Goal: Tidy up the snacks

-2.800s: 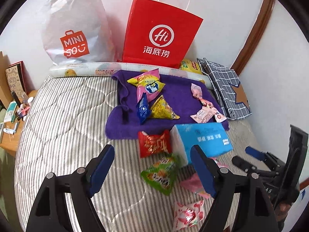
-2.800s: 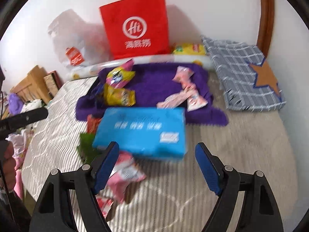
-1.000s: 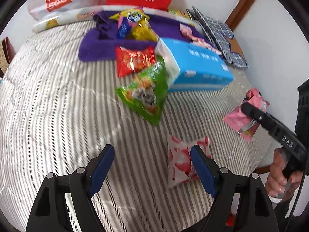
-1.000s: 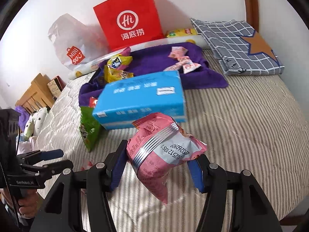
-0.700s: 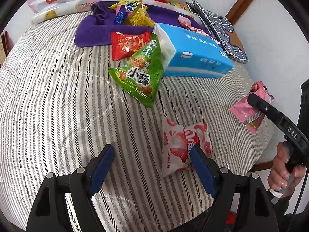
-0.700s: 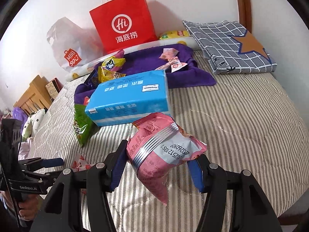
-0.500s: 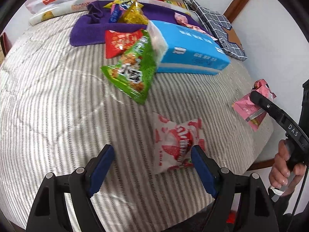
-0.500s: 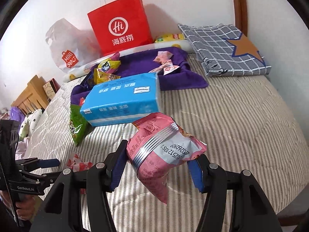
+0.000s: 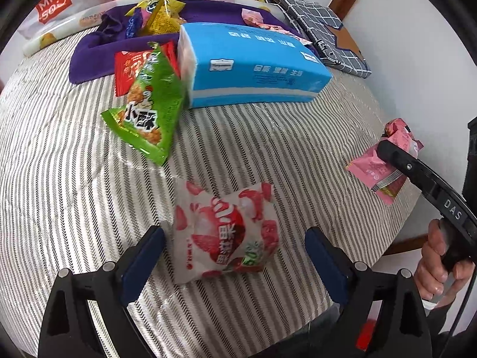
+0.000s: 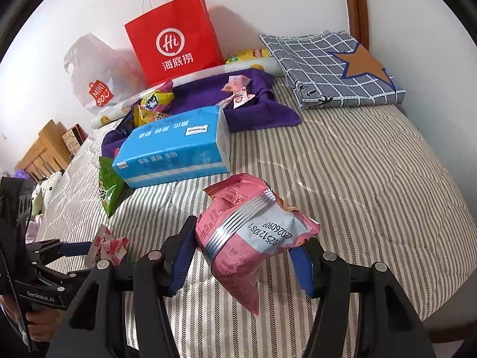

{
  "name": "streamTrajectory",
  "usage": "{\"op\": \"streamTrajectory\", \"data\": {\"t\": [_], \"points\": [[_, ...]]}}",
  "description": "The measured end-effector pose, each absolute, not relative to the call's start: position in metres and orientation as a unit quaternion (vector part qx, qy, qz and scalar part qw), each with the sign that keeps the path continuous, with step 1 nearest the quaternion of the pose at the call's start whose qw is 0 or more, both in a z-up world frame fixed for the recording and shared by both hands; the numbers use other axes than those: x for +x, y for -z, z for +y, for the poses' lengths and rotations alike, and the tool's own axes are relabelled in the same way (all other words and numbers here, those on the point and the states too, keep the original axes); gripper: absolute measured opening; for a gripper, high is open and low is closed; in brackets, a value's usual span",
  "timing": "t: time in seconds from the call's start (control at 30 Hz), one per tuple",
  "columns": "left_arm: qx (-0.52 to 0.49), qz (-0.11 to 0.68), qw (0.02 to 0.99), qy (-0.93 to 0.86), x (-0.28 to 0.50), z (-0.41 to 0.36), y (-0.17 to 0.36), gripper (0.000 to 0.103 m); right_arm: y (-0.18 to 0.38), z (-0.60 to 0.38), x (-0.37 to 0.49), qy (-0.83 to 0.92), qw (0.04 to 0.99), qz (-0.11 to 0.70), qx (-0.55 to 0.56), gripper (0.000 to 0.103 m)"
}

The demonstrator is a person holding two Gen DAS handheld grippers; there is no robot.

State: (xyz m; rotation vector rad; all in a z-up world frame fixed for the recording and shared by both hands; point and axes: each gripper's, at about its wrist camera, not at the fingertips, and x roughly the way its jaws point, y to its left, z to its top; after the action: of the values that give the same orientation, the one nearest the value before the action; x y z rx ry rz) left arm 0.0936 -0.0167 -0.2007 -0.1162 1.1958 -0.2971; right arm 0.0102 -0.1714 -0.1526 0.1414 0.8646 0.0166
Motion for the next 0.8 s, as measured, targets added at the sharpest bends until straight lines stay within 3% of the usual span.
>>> {"op": "streamTrajectory", "data": {"t": [0.57,0.8], "points": [[0.044,0.542,0.835,0.08,0.094,-0.054,0.21,0.095,0.157,-0.188,0.007,0.005,0.903,0.423,0.077,0.058],[0.042,0.539,0.838,0.072,0.092,-0.048,0.207,0.085,0.159,-0.191,0.006,0.008,0.902,0.425,0.079,0.058]]}}
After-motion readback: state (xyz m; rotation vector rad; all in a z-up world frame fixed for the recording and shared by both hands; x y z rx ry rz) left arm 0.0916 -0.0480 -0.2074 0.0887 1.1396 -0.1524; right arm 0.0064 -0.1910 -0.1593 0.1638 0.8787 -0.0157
